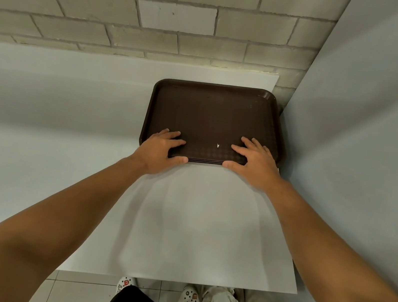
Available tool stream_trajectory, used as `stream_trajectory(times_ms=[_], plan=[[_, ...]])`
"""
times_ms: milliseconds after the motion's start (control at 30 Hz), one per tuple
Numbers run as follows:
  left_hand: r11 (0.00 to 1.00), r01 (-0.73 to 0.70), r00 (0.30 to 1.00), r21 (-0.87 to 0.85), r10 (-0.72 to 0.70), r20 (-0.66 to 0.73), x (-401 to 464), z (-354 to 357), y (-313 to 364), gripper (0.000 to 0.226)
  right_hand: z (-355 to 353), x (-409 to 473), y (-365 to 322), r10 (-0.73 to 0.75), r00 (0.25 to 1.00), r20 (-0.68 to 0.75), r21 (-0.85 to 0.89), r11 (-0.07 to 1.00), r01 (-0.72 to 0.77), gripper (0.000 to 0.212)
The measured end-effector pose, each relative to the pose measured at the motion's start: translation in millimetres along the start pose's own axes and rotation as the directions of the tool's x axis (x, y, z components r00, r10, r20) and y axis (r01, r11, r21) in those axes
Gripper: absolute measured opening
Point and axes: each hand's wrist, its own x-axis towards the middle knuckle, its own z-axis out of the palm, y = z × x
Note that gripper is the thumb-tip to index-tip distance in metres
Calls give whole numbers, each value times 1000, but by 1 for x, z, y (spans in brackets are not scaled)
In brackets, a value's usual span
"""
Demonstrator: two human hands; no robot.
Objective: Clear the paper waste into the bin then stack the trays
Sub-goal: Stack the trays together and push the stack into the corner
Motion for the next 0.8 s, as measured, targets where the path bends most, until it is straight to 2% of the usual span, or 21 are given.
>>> stream_trajectory(times_ms=[800], plan=[[999, 45, 999, -18, -45, 17, -11, 2, -9, 62, 4, -2, -7, -18, 1000, 1, 10, 1000, 18, 72]])
